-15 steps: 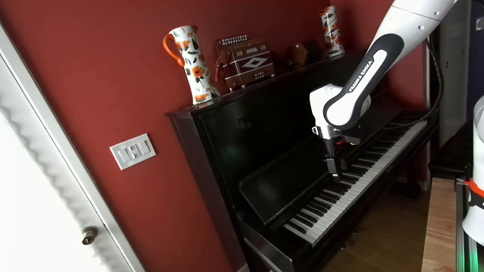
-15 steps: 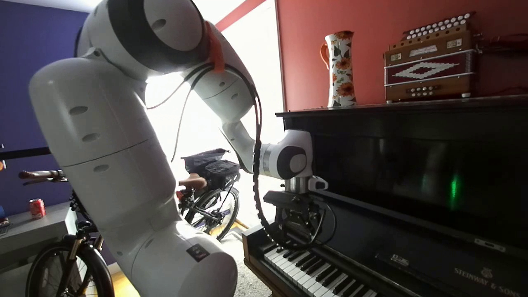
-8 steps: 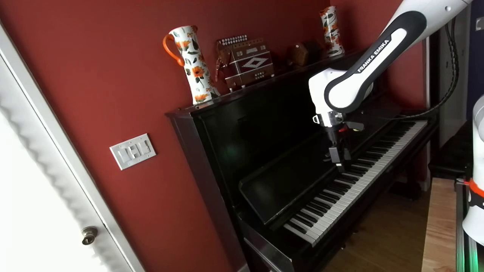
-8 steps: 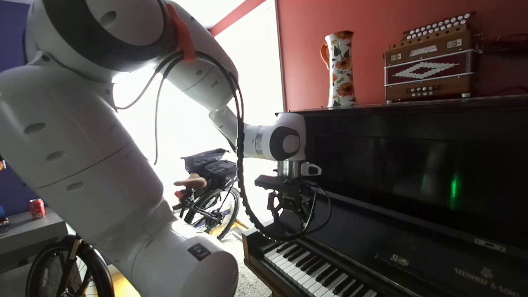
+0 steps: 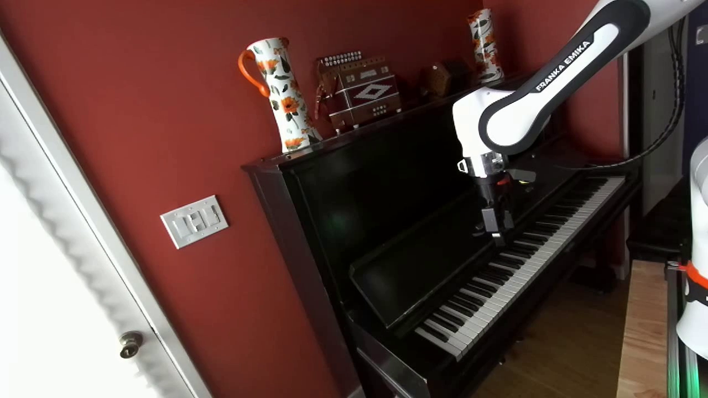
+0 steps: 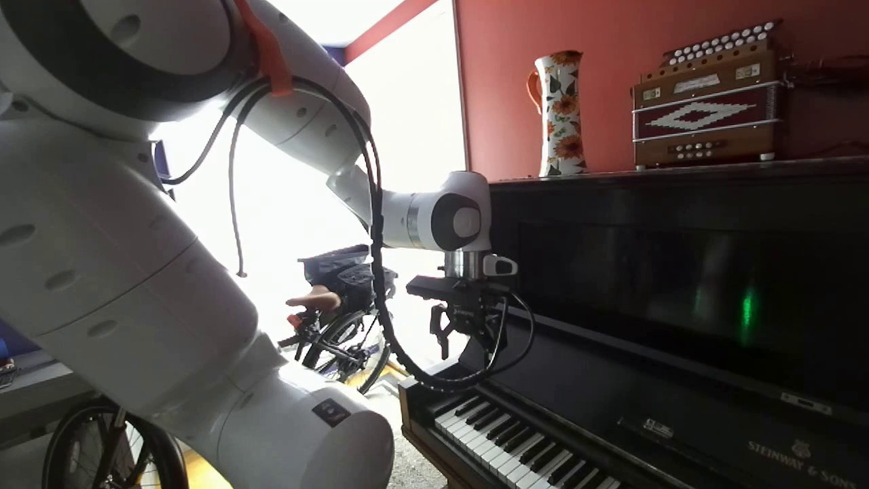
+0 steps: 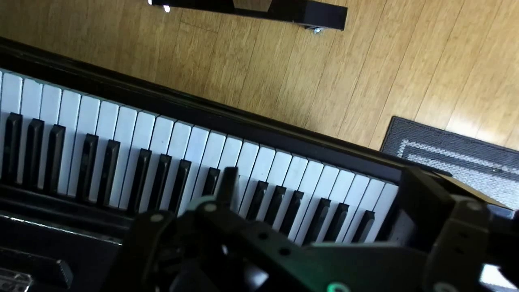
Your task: Press one white key on the left side of the piano
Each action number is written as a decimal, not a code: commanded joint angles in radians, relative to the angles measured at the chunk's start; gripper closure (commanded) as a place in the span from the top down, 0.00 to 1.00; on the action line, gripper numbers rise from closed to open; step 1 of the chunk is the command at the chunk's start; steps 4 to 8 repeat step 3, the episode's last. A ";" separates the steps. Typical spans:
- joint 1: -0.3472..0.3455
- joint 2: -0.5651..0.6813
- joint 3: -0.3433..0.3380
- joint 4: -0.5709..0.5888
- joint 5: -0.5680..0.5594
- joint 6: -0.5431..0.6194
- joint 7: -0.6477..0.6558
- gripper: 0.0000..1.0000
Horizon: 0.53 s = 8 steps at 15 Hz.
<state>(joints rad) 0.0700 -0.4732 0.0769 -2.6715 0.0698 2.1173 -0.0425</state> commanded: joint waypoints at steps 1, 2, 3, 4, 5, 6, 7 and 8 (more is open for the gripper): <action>0.009 0.000 -0.008 0.001 -0.004 -0.001 0.004 1.00; 0.009 0.000 -0.008 0.000 -0.004 -0.001 0.004 1.00; 0.009 0.000 -0.008 0.000 -0.004 -0.001 0.004 1.00; 0.009 0.000 -0.008 0.000 -0.004 -0.001 0.004 1.00; 0.009 0.000 -0.008 0.000 -0.004 -0.001 0.004 1.00; 0.009 0.000 -0.008 0.000 -0.004 -0.001 0.004 1.00; 0.009 0.000 -0.008 0.000 -0.004 -0.001 0.004 1.00; 0.009 0.000 -0.008 0.000 -0.004 -0.001 0.004 1.00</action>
